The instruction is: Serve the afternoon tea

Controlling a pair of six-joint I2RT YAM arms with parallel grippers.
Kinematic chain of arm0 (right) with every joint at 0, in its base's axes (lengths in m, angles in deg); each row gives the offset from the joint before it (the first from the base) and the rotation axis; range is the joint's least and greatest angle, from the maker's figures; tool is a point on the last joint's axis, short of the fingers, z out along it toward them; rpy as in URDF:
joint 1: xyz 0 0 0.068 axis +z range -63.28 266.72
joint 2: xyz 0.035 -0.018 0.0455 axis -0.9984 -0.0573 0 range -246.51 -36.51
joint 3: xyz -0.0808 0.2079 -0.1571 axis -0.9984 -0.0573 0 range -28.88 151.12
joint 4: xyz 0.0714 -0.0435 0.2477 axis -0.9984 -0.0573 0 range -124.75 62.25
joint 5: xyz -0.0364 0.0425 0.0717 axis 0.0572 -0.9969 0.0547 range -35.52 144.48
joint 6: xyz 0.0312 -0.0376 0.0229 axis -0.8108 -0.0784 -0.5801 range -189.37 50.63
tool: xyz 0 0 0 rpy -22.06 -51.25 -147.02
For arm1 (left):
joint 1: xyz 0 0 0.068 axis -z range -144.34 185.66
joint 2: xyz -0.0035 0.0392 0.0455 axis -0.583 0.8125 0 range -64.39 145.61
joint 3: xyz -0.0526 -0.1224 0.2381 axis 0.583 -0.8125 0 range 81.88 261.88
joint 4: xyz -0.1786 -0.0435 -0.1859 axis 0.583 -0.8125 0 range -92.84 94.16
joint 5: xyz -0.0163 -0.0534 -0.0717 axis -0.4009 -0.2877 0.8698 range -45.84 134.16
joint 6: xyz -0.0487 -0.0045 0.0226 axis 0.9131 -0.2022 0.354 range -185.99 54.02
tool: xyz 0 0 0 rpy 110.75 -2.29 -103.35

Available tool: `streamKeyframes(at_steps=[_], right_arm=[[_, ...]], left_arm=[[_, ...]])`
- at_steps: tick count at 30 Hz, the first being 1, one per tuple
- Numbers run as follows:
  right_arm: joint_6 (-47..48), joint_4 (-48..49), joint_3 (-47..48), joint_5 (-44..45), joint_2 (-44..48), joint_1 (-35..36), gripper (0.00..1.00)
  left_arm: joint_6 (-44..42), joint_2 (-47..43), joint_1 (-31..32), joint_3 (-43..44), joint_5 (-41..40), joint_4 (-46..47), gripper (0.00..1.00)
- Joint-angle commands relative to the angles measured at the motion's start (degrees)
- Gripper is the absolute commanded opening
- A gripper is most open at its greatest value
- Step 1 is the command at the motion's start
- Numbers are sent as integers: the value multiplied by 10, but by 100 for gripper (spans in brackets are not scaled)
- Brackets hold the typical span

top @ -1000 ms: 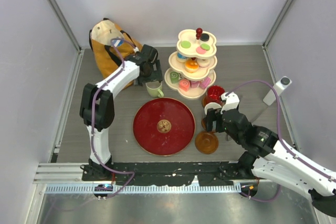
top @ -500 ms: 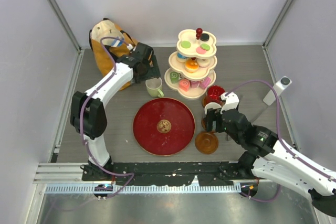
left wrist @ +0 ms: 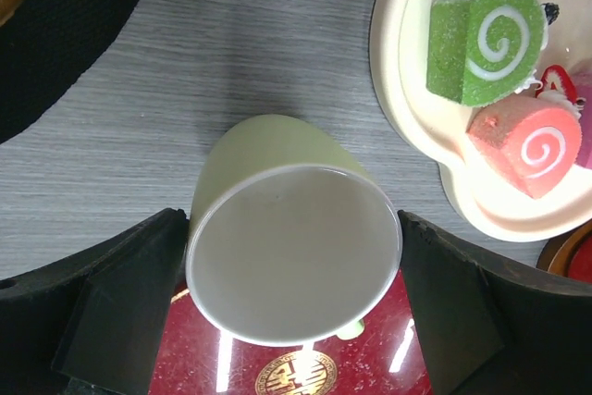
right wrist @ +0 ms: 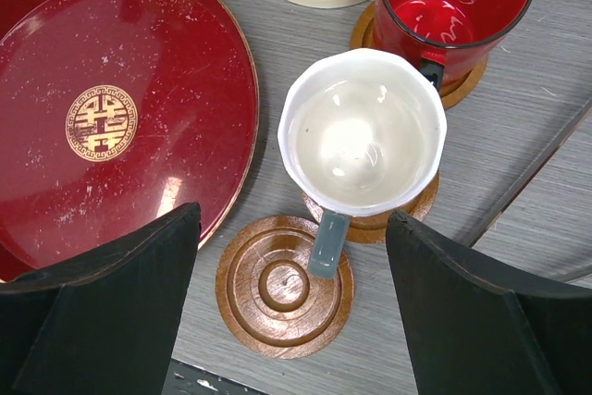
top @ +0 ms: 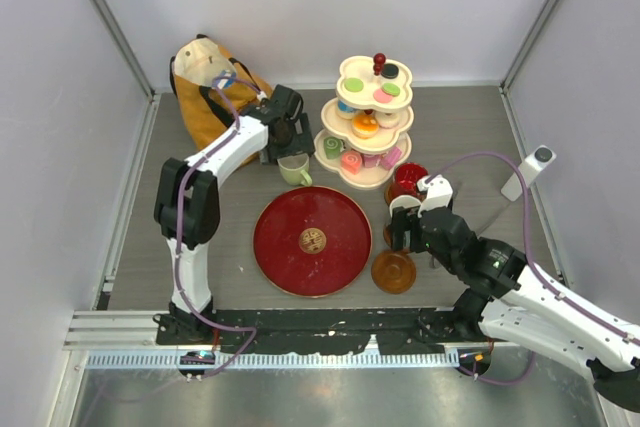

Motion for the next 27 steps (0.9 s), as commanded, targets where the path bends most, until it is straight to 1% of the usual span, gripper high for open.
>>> streamKeyframes(at_steps=[1, 6, 7, 9, 12, 14, 17, 20, 23, 27], right_arm=[[5, 25, 9, 8, -4, 2, 86], [6, 26, 11, 8, -7, 3, 86], [7, 26, 12, 7, -7, 2, 86], [9, 27, 13, 5, -5, 2, 86], [27, 34, 12, -5, 4, 2, 86], [33, 41, 13, -13, 11, 2, 85], [51, 64, 13, -51, 16, 2, 85], [93, 106, 16, -114, 3, 2, 84], [120, 144, 38, -151, -36, 10, 82], [162, 224, 64, -153, -111, 46, 82]], left_arm=[[-16, 13, 0, 22, -8, -2, 100], [-20, 25, 0, 24, -9, -6, 99], [-20, 26, 0, 25, -10, -6, 97], [-21, 27, 0, 32, -11, -11, 87], [-19, 25, 0, 42, -7, -20, 62], [-16, 20, 1, 45, -3, -24, 42], [-8, 3, 0, 45, -1, -33, 24], [5, -21, 0, 44, 2, -49, 11], [17, -55, 0, 34, 23, -52, 0], [29, -108, 6, 11, 18, -53, 0]])
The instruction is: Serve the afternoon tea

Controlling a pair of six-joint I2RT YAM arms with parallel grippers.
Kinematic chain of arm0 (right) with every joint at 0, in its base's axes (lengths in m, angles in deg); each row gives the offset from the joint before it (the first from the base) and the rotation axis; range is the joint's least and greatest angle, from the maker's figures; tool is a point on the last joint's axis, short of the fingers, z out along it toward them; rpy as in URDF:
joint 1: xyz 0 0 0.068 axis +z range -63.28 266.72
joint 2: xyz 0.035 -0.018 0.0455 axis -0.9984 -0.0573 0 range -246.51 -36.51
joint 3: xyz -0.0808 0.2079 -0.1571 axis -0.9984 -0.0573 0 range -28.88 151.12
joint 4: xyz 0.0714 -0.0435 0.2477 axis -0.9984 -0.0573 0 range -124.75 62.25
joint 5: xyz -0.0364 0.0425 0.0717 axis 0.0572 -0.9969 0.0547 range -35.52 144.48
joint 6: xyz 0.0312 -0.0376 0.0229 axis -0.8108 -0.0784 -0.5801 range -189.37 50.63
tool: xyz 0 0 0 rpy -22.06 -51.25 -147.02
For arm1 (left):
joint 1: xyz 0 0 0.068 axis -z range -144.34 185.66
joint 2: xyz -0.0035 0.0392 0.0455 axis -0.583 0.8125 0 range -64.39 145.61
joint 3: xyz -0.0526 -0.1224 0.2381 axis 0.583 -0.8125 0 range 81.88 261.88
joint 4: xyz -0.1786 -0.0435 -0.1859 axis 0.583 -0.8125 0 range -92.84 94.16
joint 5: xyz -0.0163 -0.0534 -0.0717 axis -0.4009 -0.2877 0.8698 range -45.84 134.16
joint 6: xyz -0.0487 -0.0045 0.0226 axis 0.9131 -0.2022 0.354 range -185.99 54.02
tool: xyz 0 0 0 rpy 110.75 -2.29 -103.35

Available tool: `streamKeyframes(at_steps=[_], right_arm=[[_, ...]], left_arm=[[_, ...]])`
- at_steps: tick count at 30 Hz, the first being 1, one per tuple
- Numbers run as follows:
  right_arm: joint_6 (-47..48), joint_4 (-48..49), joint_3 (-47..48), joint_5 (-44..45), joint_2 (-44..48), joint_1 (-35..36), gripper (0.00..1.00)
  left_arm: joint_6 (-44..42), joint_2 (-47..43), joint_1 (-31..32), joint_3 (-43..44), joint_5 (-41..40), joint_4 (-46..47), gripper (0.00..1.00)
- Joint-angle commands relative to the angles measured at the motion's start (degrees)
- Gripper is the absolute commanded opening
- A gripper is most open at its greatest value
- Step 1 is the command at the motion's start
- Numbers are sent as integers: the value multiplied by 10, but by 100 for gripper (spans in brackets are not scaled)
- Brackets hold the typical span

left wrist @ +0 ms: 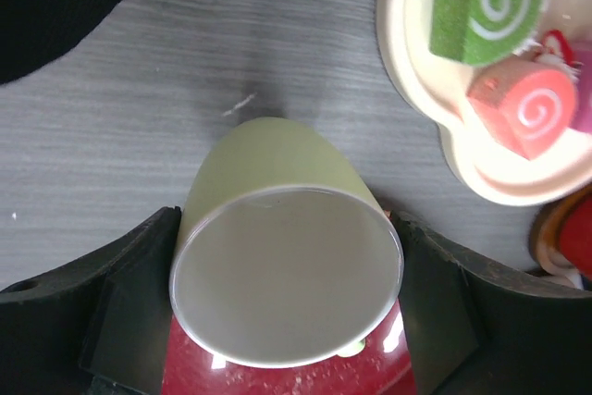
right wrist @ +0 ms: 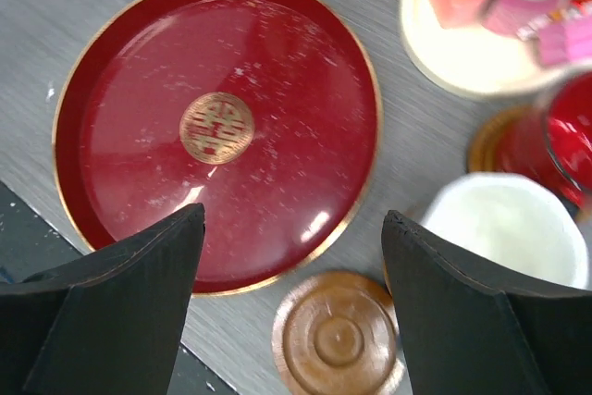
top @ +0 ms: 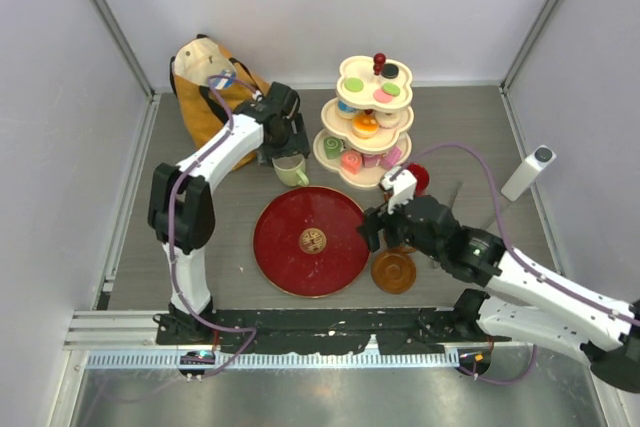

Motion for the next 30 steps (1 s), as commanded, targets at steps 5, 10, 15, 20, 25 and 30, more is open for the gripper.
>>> streamKeyframes(at_steps=[5, 10, 15, 20, 25, 30], right_arm=[[103, 191, 97, -28, -164, 42, 80], [118, 240, 149, -36, -255, 48, 77], [101, 262, 194, -57, -317, 53, 73], [49, 264, 194, -44, -354, 63, 67], [32, 247, 200, -19, -370, 87, 62], [15, 187, 203, 46, -379, 112, 59]], left_arm=[[39, -162, 8, -38, 46, -11, 0], [79, -197, 13, -73, 99, -37, 0], [106, -223, 42, -75, 93, -73, 0], [128, -239, 70, -75, 66, -103, 0], [140, -246, 89, -90, 65, -114, 0], [153, -252, 101, -103, 66, -119, 0]])
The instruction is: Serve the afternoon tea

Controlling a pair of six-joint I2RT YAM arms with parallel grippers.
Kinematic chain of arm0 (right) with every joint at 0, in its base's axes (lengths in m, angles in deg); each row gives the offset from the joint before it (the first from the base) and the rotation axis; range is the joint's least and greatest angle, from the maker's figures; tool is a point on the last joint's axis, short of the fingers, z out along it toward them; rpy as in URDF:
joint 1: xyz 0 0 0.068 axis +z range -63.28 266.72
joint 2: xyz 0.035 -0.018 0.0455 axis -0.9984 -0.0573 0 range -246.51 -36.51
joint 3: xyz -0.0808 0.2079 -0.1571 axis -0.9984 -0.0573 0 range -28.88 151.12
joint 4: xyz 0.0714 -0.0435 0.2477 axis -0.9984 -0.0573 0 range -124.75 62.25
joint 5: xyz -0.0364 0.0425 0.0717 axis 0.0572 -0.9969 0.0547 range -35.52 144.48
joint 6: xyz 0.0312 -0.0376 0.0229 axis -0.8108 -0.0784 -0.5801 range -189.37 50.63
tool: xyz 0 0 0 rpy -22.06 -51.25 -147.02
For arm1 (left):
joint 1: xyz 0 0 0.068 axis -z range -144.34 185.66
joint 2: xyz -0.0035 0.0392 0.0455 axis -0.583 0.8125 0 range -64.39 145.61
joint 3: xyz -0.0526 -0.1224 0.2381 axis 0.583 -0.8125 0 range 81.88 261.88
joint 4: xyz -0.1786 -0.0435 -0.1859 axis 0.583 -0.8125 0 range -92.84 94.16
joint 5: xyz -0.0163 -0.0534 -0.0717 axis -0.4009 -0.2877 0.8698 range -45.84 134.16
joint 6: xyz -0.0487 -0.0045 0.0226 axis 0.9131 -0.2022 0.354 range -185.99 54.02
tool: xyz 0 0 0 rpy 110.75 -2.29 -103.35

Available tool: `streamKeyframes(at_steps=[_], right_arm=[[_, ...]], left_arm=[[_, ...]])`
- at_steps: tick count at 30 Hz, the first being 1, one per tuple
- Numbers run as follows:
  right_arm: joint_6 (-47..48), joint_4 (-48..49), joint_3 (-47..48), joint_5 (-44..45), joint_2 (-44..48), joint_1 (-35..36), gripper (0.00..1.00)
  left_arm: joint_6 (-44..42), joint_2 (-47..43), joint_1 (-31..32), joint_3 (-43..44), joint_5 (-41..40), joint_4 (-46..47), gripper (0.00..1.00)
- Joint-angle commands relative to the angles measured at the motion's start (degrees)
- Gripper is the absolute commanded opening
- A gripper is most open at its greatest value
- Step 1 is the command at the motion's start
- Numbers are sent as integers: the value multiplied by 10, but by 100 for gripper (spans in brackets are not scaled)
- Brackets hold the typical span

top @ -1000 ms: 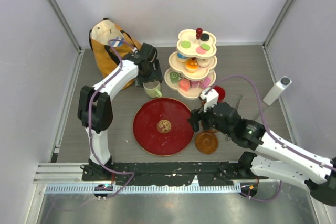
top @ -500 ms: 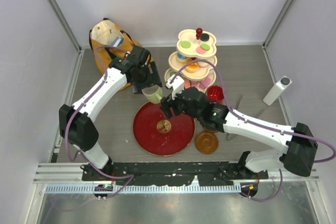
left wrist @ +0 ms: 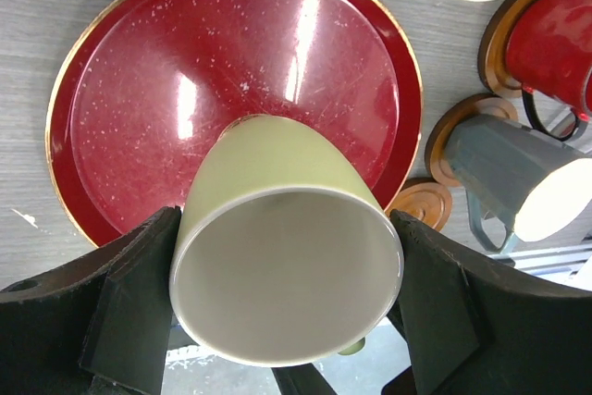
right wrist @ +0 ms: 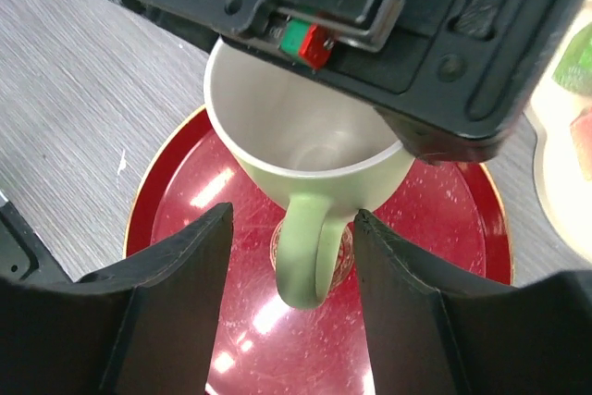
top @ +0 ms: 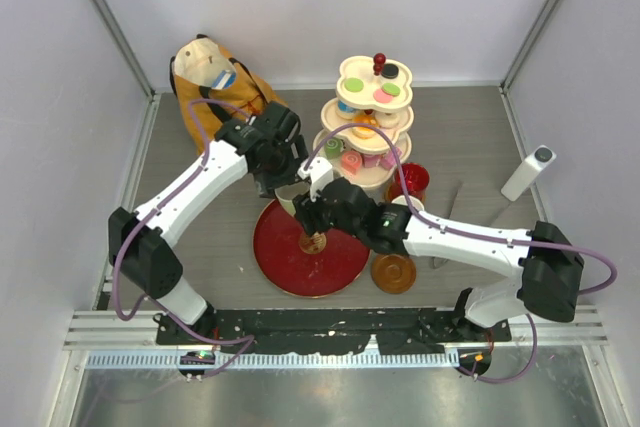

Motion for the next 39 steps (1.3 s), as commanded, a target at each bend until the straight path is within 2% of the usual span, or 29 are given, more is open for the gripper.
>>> streamKeyframes(at_steps=[1, 6, 9, 11, 12, 13, 14, 15, 16, 17, 18, 22, 26, 32, 39], right_arm=[[-35, -27, 22, 74, -8, 23, 57], [-61, -25, 21, 112, -6, 38, 43], [-58, -28, 26, 156, -5, 52, 38], [-62, -39, 32, 168, -7, 61, 28], [-72, -44, 33, 184, -6, 63, 16], [-76, -49, 33, 191, -4, 66, 11], [-82, -50, 28, 197, 1, 67, 6], [-86, -50, 24, 199, 5, 69, 6], [-96, -49, 13, 202, 17, 67, 6], [-106, -48, -1, 200, 33, 68, 6], [-110, -45, -8, 198, 42, 68, 6], [-125, -39, -71, 165, 116, 69, 6], [-143, -47, -156, 126, 242, 69, 6], [-179, -152, -242, 119, 384, 73, 6], [-211, -264, -266, 98, 454, 75, 6]], left_arm=[[27, -35, 17, -3, 8, 6, 0], [40, -39, 40, -4, 5, 7, 0], [49, -39, 47, -4, 5, -2, 0], [52, -44, 52, -7, -13, -1, 0], [51, -48, 52, -8, -12, 1, 0], [49, -52, 53, -9, -9, 5, 9], [45, -56, 54, -11, -8, 6, 25], [41, -62, 56, -14, -7, 11, 46], [37, -74, 55, -19, -8, 12, 72], [35, -83, 55, -23, -10, 16, 91], [33, -96, 55, -29, -14, 20, 99], [27, -147, 56, -47, -31, 32, 100], [25, -206, 55, -71, -65, 23, 100], [39, -298, 55, -147, -116, 31, 99], [55, -359, 54, -232, -132, 42, 100]])
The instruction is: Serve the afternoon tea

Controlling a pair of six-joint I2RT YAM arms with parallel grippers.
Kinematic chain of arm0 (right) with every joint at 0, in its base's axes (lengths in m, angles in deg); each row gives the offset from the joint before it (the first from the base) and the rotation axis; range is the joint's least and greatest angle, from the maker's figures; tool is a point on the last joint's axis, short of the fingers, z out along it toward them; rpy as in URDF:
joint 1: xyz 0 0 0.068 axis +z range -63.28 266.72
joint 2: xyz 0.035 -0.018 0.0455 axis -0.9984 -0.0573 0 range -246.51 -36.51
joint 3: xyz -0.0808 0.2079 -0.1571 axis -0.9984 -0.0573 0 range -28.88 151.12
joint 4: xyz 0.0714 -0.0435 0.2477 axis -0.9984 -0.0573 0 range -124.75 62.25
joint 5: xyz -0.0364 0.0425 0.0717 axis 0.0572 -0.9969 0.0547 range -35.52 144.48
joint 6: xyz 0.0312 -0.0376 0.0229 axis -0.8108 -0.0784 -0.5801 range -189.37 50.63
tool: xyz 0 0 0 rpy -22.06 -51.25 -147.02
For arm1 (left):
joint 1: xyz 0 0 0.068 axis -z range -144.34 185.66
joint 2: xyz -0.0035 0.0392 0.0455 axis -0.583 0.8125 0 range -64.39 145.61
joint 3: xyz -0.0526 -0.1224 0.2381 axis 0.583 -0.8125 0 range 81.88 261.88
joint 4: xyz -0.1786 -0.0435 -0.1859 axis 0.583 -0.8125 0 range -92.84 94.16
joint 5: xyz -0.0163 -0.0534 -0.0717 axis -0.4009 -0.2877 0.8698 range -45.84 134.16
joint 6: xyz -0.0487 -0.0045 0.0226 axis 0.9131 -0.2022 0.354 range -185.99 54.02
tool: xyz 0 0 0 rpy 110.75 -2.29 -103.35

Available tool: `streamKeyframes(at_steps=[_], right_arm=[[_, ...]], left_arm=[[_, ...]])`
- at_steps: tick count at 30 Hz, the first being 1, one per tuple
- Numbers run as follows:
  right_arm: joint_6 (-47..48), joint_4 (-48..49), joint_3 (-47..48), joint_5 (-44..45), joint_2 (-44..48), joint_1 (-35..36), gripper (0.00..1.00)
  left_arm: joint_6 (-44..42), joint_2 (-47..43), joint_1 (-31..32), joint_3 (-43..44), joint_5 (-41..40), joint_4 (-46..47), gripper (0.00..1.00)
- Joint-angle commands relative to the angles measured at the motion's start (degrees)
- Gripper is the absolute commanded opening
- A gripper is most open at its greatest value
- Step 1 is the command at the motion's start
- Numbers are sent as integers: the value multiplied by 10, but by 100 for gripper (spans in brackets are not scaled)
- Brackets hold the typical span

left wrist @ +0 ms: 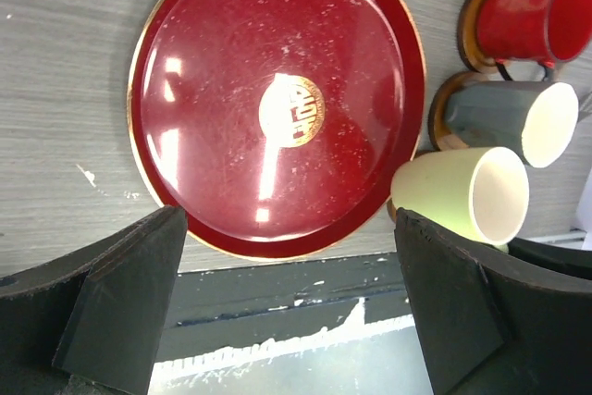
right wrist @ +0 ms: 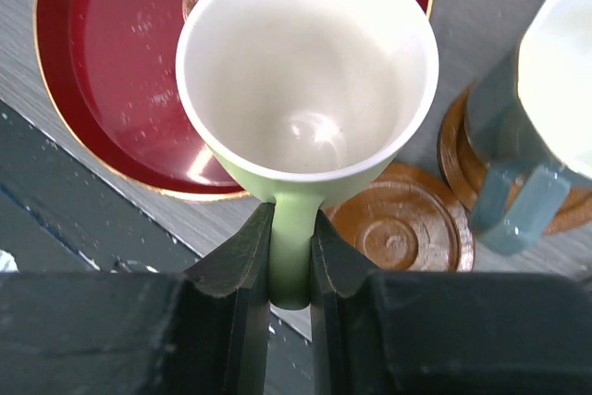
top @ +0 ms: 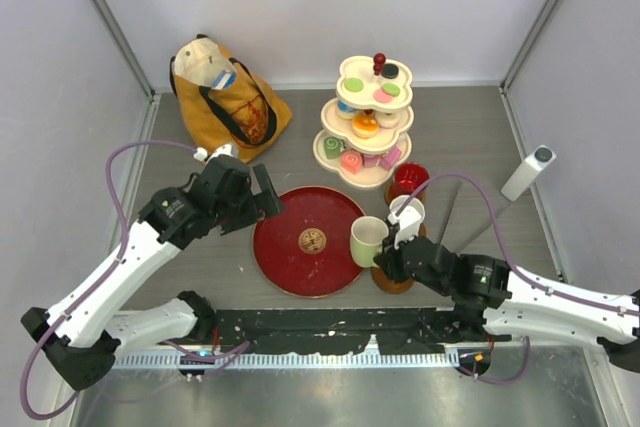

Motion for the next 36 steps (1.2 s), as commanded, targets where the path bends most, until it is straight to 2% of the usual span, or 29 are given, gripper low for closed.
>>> streamKeyframes(at_steps=[1, 5, 12, 19, 24, 27, 31, 36], right_arm=[[-40, -38, 6, -2, 27, 6, 6], [-54, -83, 8, 24, 24, 9, 6], [-99, -104, -4, 83, 48, 20, 6], [-128, -161, 10, 69, 89, 35, 6], [-163, -195, 27, 107, 30, 55, 6], [-208, -232, 44, 158, -12, 84, 6], [-232, -248, 50, 180, -22, 109, 6], [-249, -232, 30, 160, -16, 119, 25]], left_arm=[[19, -26, -2, -33, -29, 21, 100], [24, -41, -2, -69, -32, 21, 100], [32, -72, -2, -125, -35, 35, 100], [35, -92, -2, -142, -50, 43, 100], [34, -90, -3, -141, -51, 49, 100], [32, -86, -3, -135, -53, 45, 100], [25, -88, -3, -131, -58, 46, 100], [21, -88, -2, -123, -60, 43, 100]])
